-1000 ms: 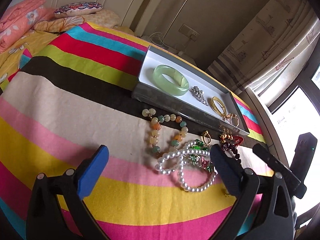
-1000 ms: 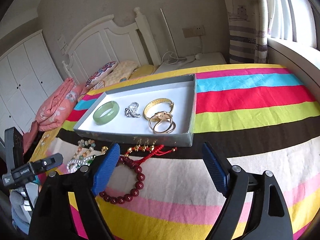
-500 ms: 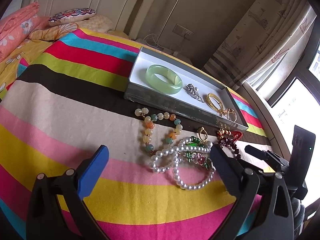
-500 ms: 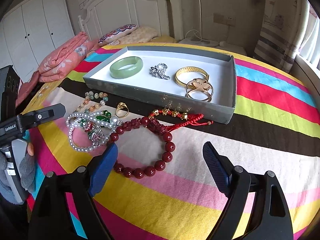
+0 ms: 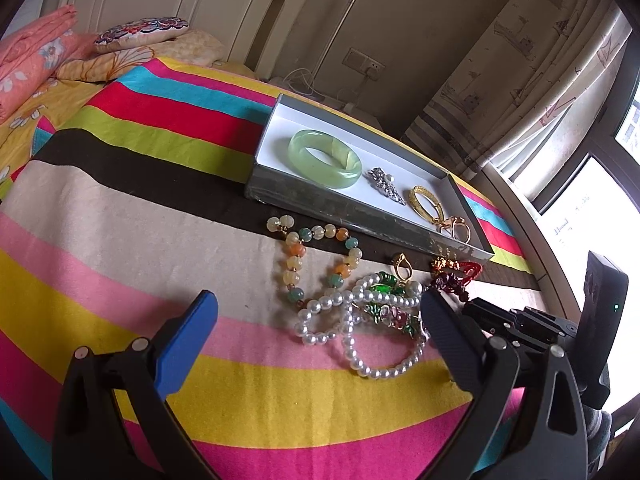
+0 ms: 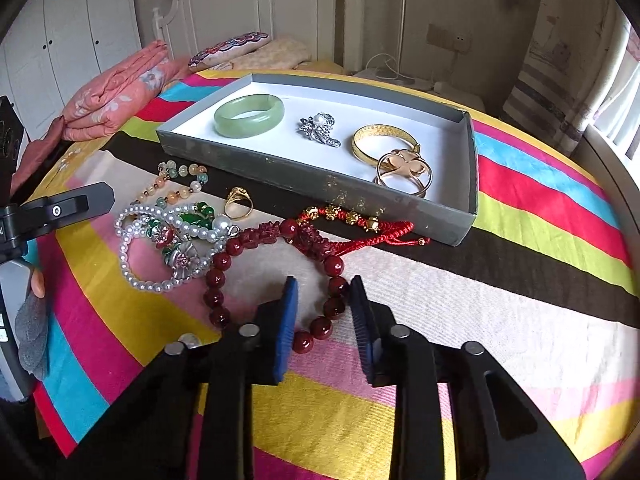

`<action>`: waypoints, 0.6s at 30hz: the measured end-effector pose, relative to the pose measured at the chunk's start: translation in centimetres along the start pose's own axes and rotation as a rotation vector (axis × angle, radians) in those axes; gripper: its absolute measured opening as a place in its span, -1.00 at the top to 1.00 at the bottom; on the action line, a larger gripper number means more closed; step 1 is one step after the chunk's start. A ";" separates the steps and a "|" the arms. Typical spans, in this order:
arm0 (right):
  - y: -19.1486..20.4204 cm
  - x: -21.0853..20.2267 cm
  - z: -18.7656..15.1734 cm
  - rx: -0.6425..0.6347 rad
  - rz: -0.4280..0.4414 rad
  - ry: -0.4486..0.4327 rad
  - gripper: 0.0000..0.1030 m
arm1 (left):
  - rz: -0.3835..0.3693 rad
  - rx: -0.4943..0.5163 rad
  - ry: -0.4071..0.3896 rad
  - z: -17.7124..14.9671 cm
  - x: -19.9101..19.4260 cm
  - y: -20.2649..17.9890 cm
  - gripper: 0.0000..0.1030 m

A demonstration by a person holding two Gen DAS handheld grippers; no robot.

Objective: Organize jewelry
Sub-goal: 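Move the right tool down to the dark red bead bracelet, then grasp the red bead bracelet with the right tool while the left tool grasps the red string bracelet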

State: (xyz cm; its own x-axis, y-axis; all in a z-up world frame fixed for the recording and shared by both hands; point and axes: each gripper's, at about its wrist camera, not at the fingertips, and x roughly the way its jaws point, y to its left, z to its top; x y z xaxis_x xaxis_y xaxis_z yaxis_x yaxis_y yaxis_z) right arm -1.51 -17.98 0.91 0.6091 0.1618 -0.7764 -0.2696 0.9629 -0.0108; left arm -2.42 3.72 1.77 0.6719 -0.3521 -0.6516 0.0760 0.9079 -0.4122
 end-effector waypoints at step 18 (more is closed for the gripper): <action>-5.1 -3.6 -4.5 0.111 -0.063 0.000 0.60 | 0.011 0.011 0.007 -0.1 0.2 -0.3 -0.95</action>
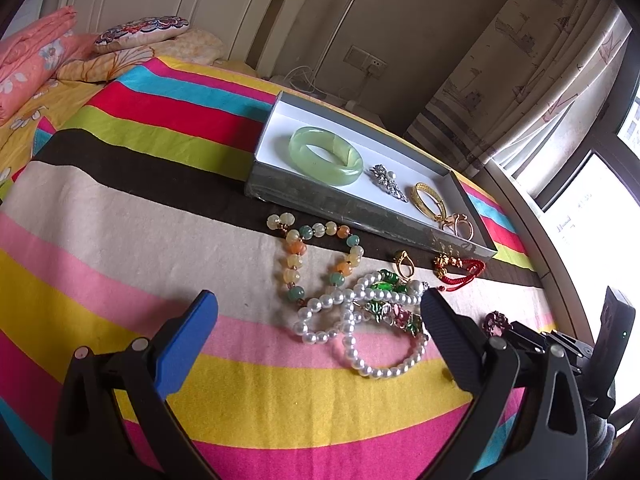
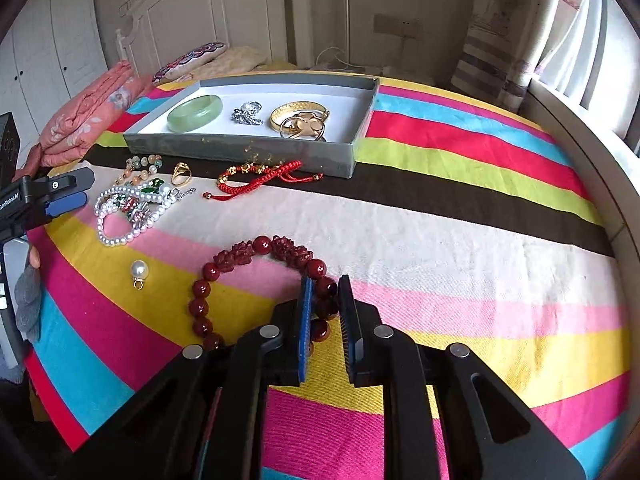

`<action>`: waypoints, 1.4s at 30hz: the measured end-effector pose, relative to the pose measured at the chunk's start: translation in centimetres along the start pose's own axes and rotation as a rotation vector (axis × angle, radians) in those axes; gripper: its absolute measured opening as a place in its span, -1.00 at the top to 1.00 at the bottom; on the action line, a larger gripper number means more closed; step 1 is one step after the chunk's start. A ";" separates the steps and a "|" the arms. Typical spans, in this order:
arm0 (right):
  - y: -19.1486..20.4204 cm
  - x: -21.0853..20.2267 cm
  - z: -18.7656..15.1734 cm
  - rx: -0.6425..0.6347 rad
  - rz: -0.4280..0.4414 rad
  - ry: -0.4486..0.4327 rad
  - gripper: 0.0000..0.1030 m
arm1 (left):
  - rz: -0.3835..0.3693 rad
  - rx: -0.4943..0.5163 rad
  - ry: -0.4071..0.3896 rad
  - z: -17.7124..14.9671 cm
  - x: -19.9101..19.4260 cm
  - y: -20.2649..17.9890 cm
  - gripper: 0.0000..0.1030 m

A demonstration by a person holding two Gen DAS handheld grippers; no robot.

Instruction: Organize jewelry

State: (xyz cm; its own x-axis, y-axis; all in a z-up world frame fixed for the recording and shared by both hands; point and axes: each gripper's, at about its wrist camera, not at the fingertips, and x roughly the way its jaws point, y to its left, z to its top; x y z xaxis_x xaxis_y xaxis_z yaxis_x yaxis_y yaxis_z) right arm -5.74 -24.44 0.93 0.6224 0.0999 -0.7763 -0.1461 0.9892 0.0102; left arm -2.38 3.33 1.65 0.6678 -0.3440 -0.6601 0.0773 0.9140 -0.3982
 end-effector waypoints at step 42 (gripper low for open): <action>-6.6 -3.1 -1.1 0.259 0.071 -0.156 0.74 | -0.059 0.492 0.051 -0.5 7.8 -16.8 0.92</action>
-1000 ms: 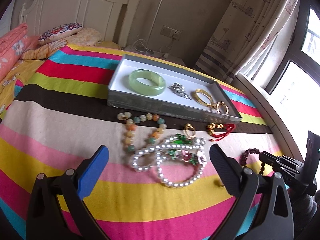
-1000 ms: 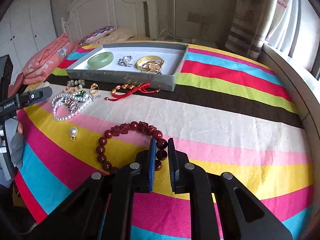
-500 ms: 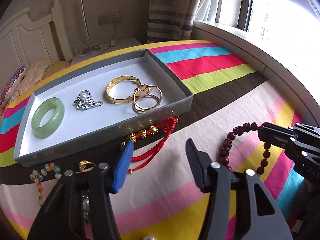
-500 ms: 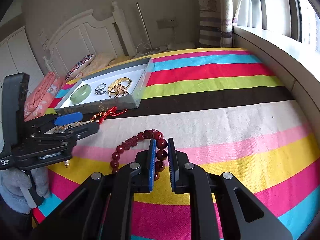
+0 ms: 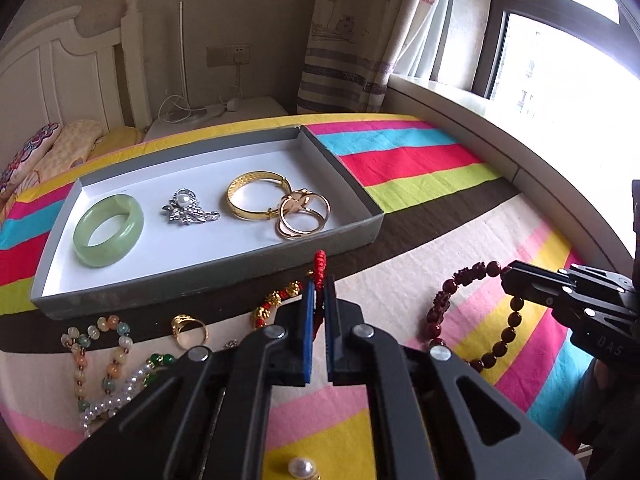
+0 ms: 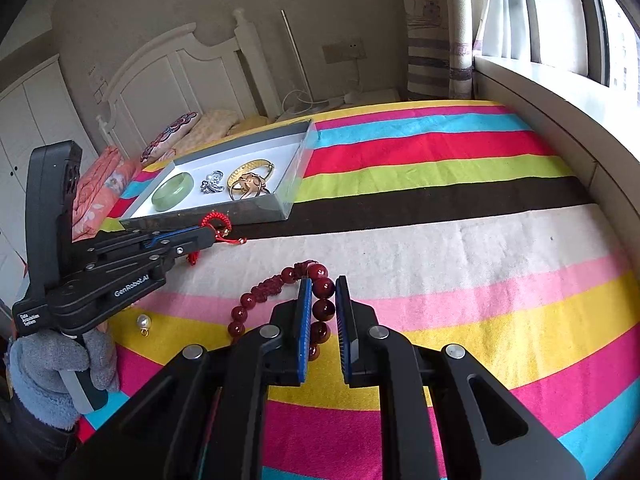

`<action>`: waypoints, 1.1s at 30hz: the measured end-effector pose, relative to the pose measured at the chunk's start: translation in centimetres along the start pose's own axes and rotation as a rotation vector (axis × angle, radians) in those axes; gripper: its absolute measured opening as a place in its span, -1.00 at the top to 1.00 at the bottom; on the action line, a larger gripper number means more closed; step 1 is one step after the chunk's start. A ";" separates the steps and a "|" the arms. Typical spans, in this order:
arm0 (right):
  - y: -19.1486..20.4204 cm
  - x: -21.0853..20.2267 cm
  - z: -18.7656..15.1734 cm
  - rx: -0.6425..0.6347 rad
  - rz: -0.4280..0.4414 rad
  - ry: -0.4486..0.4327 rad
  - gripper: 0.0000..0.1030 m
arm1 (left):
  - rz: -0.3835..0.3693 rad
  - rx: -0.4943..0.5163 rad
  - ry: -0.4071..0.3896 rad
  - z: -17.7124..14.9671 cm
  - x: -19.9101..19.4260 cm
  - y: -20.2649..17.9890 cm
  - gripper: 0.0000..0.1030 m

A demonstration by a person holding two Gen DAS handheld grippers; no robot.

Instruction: Organize jewelry

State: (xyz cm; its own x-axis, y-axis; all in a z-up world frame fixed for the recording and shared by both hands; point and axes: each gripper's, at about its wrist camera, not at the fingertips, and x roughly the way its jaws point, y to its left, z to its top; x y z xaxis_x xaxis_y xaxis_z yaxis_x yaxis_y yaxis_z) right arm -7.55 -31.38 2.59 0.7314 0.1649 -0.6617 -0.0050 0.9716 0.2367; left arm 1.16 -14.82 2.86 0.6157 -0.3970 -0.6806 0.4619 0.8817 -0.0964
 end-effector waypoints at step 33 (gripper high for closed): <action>8.9 -0.5 6.7 -0.272 0.041 -0.248 0.81 | 0.014 -0.167 -0.113 5.0 -3.5 8.6 0.92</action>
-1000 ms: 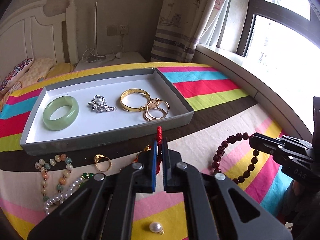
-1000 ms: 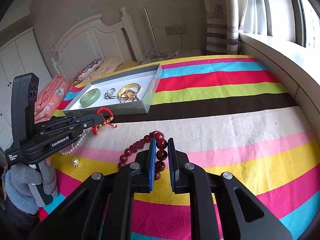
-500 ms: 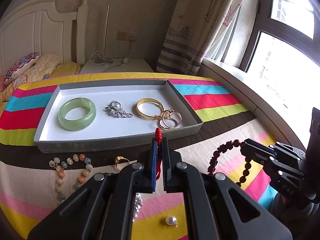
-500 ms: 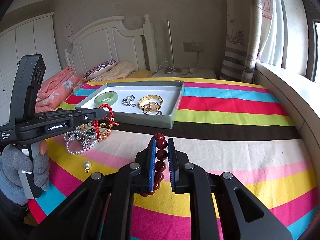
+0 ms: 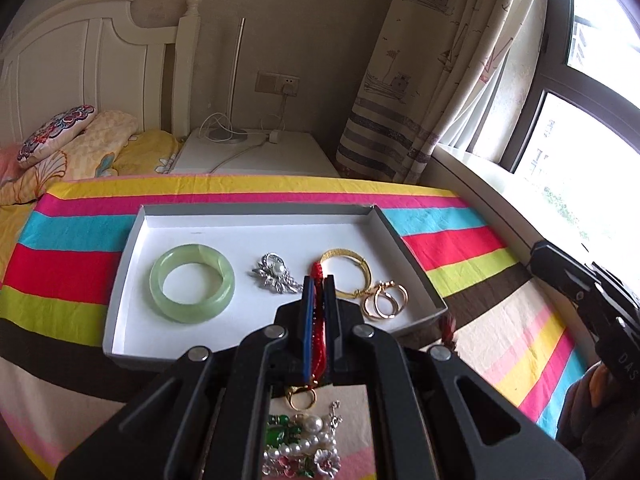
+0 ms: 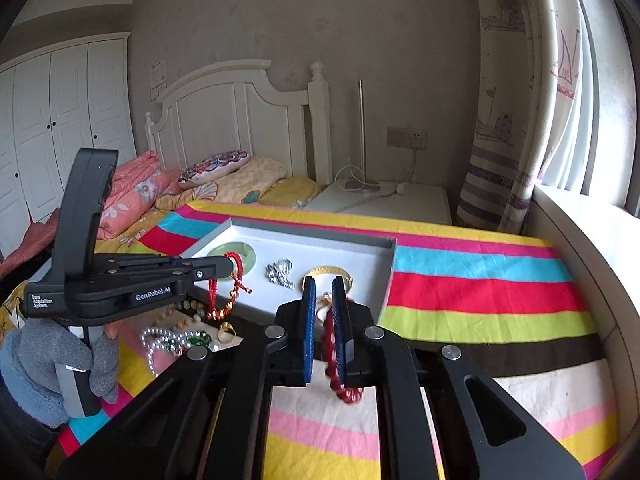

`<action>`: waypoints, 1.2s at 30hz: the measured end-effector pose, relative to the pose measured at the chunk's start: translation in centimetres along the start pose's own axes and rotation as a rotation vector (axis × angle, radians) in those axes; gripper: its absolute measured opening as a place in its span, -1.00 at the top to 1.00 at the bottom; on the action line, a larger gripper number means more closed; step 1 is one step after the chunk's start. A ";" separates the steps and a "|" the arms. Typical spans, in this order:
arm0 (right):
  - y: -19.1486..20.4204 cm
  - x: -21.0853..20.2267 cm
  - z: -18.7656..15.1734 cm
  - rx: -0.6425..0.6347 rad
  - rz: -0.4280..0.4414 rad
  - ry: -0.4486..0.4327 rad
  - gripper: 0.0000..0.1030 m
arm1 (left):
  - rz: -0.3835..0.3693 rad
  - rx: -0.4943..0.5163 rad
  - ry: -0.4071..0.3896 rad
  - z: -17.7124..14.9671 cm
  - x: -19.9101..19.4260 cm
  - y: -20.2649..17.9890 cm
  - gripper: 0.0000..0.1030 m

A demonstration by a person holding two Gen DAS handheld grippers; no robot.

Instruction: Organize jewelry

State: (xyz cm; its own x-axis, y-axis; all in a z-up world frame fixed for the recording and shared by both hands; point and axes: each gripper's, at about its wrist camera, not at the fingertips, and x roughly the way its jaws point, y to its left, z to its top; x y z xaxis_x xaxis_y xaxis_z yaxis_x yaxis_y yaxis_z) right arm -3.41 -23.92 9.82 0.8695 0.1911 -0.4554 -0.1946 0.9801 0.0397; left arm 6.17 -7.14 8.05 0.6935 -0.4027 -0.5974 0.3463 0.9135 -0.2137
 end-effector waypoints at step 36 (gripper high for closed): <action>6.7 -0.6 -0.8 -0.508 -0.242 0.040 0.76 | -0.036 -0.032 -0.029 0.7 0.3 1.5 0.92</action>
State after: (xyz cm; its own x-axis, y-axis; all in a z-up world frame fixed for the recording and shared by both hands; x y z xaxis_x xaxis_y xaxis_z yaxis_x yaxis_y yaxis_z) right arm -5.63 -17.48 9.62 0.9006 -0.0479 -0.4320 -0.1942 0.8449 -0.4984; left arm 7.39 -5.93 8.10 0.6990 -0.4365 -0.5665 0.3514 0.8996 -0.2595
